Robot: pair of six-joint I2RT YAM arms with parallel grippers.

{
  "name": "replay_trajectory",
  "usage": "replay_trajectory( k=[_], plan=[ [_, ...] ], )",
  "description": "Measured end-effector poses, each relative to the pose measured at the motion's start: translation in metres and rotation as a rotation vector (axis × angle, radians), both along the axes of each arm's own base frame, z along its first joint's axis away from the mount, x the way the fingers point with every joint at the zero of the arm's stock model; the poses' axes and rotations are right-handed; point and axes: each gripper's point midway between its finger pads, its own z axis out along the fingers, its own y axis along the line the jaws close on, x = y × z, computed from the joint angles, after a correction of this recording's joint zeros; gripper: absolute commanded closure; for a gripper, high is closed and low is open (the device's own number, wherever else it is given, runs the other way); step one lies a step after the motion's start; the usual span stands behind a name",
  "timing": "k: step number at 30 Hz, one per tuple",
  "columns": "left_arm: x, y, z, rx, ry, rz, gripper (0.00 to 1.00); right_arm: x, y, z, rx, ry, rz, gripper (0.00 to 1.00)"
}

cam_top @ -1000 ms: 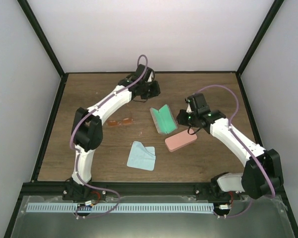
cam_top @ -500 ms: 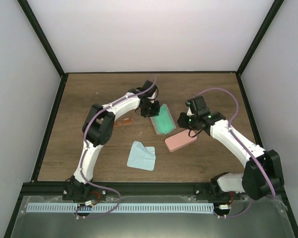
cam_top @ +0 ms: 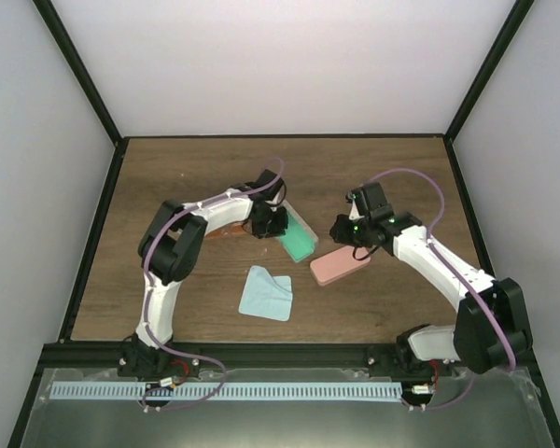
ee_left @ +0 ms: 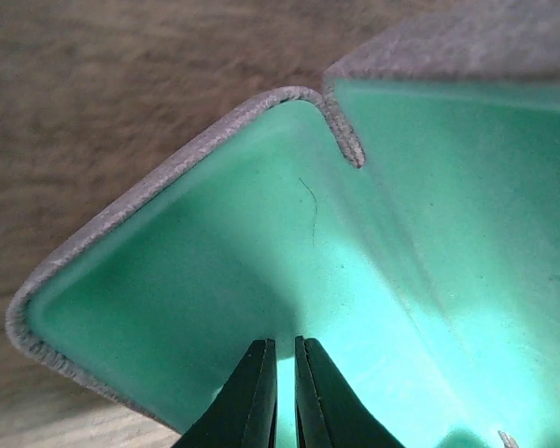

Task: Organize the sunglasses
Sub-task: Adjust the sunglasses case at the center of the board.

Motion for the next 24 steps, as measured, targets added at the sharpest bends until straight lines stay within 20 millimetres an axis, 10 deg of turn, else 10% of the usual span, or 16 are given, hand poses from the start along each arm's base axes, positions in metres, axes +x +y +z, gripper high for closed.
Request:
replay_trajectory(
  k=[12, 24],
  plan=[
    [-0.033, 0.010, 0.008, -0.074, 0.047, 0.164, 0.57, 0.001, 0.003, -0.003, 0.014, 0.002, 0.010, 0.76],
    [-0.004, -0.004, 0.046, -0.093, -0.054, 0.136, 0.43, -0.005, 0.008, -0.003, 0.034, 0.004, 0.050, 0.71]
  ],
)
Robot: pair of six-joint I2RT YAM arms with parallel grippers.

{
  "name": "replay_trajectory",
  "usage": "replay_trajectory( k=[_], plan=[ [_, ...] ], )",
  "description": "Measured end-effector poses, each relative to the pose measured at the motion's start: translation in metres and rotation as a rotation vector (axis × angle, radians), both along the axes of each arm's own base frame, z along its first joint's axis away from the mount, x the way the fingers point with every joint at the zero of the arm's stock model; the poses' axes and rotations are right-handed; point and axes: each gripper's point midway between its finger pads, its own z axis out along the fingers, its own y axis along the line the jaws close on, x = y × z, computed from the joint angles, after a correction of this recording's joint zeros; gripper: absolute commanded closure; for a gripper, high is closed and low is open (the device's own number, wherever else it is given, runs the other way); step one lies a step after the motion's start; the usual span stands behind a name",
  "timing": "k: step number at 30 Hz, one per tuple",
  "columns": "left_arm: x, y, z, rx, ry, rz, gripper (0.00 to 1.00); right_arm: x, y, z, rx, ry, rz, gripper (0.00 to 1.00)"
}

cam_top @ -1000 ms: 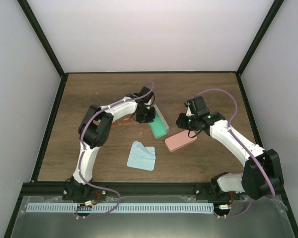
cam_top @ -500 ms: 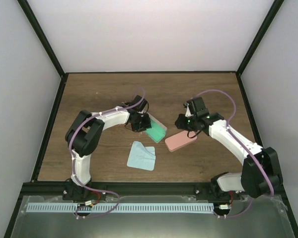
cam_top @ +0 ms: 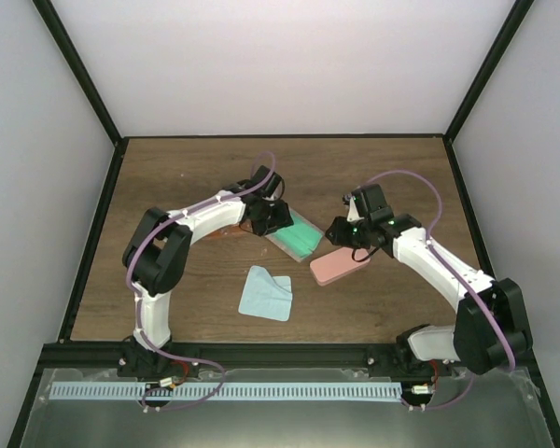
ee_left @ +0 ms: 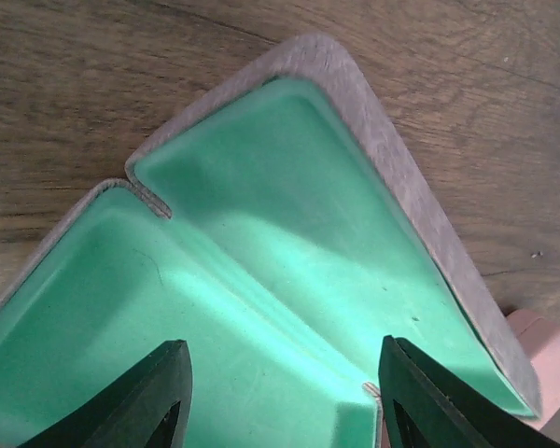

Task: Organize the sunglasses
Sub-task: Adjust the sunglasses case at the center of the board.

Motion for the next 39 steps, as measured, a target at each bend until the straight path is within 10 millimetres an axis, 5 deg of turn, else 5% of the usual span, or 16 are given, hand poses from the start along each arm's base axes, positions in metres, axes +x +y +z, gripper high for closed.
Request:
replay_trajectory(
  k=[14, 23, 30, 39],
  plan=[
    [-0.027, 0.020, -0.035, 0.073, 0.067, -0.036, 0.46, -0.010, 0.009, -0.008, 0.039, 0.029, 0.048, 0.70],
    [-0.027, 0.018, -0.038, 0.009, 0.051, 0.037, 0.48, -0.028, 0.042, -0.017, 0.075, 0.076, 0.159, 0.69],
    [-0.017, 0.016, -0.036, -0.079, 0.062, 0.224, 0.50, -0.030, 0.041, -0.018, 0.069, 0.086, 0.146, 0.70],
    [0.015, -0.011, -0.034, -0.212, 0.071, 0.443, 0.51, -0.033, 0.033, -0.010, 0.052, 0.082, 0.117, 0.70]
  ],
)
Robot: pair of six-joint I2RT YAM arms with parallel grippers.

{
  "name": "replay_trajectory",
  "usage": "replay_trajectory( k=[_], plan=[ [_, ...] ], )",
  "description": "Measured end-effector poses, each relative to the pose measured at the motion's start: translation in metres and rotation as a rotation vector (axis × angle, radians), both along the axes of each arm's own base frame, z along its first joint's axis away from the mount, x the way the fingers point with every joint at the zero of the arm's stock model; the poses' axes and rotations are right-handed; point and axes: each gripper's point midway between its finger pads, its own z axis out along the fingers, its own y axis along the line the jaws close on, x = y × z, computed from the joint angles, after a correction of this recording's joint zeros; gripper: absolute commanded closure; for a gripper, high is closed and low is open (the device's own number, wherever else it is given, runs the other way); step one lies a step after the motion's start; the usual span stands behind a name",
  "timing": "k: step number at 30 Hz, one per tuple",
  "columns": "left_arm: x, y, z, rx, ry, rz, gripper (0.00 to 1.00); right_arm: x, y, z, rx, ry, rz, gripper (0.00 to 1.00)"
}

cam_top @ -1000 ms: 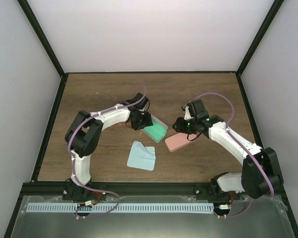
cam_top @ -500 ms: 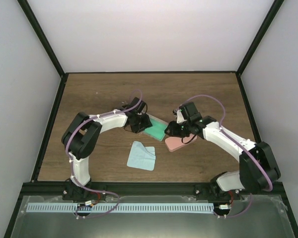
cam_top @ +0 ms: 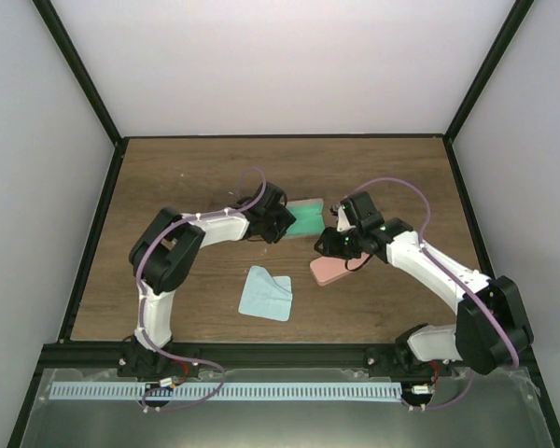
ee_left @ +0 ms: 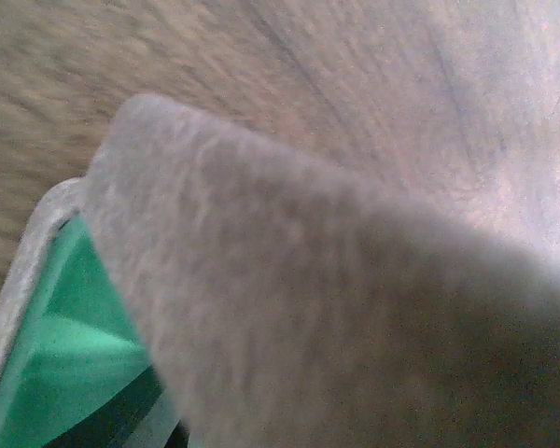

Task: Organize the sunglasses
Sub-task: Adjust the sunglasses case at the center of the board.

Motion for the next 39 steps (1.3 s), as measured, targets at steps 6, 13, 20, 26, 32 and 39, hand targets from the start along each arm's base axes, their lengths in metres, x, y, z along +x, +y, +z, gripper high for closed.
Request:
replay_trajectory(
  k=[6, 13, 20, 26, 32, 39],
  plan=[
    [0.016, -0.017, 0.002, -0.037, -0.007, 0.071, 0.50, -0.003, -0.006, 0.005, -0.016, -0.013, -0.013, 0.70],
    [0.017, -0.009, 0.006, 0.054, -0.028, 0.054, 0.32, -0.002, -0.010, 0.010, -0.024, -0.033, -0.026, 0.70],
    [0.007, 0.012, 0.004, 0.201, -0.019, -0.002, 0.29, 0.000, -0.011, 0.010, -0.024, -0.035, -0.032, 0.70],
    [-0.001, 0.019, 0.007, 0.254, -0.016, -0.050, 0.29, 0.001, -0.011, 0.011, -0.021, -0.041, -0.032, 0.70],
    [-0.014, 0.013, 0.006, 0.263, 0.004, -0.129, 0.32, 0.001, -0.010, 0.011, -0.019, -0.043, -0.032, 0.70],
    [-0.029, 0.012, 0.009, 0.272, 0.003, -0.194, 0.05, 0.004, -0.009, 0.013, -0.010, -0.058, -0.031, 0.70]
  ],
)
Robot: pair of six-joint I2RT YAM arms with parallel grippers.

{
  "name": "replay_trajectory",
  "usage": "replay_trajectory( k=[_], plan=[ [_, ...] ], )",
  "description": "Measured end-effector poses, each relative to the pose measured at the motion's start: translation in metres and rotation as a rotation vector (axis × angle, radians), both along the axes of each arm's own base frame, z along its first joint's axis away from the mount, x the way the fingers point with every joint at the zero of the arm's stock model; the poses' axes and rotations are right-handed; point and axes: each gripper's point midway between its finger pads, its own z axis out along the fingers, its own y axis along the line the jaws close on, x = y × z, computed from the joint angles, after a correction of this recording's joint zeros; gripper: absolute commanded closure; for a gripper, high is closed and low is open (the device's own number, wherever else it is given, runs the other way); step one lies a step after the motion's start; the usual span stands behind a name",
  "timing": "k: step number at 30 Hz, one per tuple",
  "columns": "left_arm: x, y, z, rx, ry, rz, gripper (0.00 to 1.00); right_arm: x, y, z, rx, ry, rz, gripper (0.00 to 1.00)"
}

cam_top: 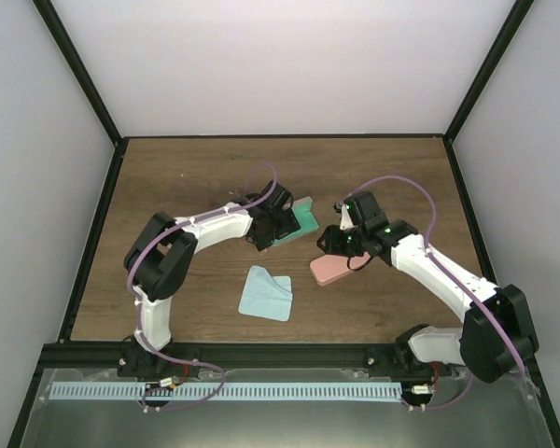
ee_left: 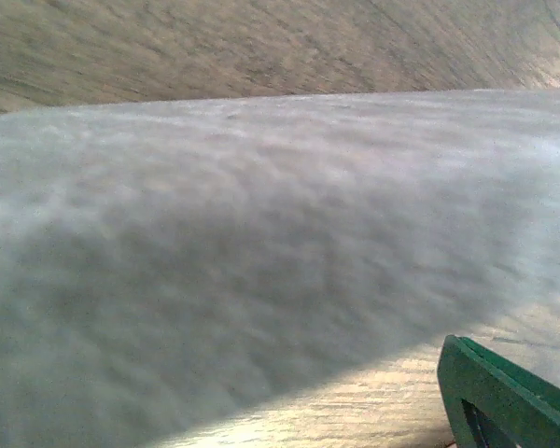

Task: Organize the sunglasses
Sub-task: Adjust the sunglasses case at the center of the board.

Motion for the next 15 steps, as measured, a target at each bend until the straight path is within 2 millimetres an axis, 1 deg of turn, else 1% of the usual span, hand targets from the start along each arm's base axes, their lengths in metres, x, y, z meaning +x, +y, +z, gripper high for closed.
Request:
replay_trajectory(
  k=[2, 4, 7, 8, 11, 15],
  plan=[
    [-0.0026, 0.0026, 0.0053, 0.012, -0.018, -0.016, 0.04, 0.0009, 0.0005, 0.0004, 0.003, -0.005, 0.000, 0.70],
    [-0.0012, 0.0038, 0.0087, 0.034, -0.047, -0.037, 0.04, 0.0014, 0.0008, -0.0002, 0.003, -0.006, 0.001, 0.70],
    [0.0002, 0.0074, 0.0084, 0.085, -0.084, -0.064, 0.04, 0.0017, 0.0013, -0.0012, 0.005, -0.006, 0.001, 0.69],
    [0.0002, 0.0084, 0.0081, 0.105, -0.097, -0.076, 0.05, 0.0017, 0.0016, -0.0018, 0.006, -0.006, 0.002, 0.70],
    [-0.0014, 0.0069, 0.0083, 0.143, -0.127, -0.109, 0.17, 0.0000, 0.0012, -0.0067, 0.002, 0.005, 0.004, 0.70],
    [-0.0097, -0.0014, 0.0085, 0.179, -0.156, -0.161, 0.24, 0.0000, 0.0015, -0.0094, 0.001, 0.010, 0.006, 0.70]
  ],
)
